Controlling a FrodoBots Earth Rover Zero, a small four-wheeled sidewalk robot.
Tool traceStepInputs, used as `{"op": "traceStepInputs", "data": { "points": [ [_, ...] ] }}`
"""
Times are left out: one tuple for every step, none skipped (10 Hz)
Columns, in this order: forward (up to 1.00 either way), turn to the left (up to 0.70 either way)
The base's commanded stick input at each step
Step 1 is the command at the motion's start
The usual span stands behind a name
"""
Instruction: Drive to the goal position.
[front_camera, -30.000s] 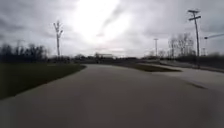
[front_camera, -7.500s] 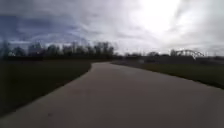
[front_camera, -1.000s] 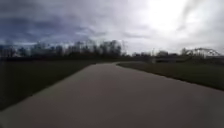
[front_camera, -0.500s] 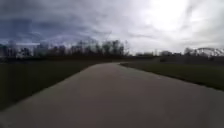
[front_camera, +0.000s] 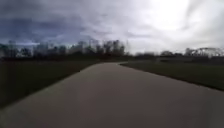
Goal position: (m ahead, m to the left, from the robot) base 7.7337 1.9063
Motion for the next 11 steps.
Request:
{"op": "traceStepInputs", "data": {
  "points": [
    [1.0,0.0],
    [1.0,0.0],
    [1.0,0.0],
    [1.0,0.0],
    [1.0,0.0],
    [1.0,0.0],
    [1.0,0.0],
    [1.0,0.0],
    [1.0,0.0],
    [1.0,0.0],
    [1.0,0.0]
  ]
}}
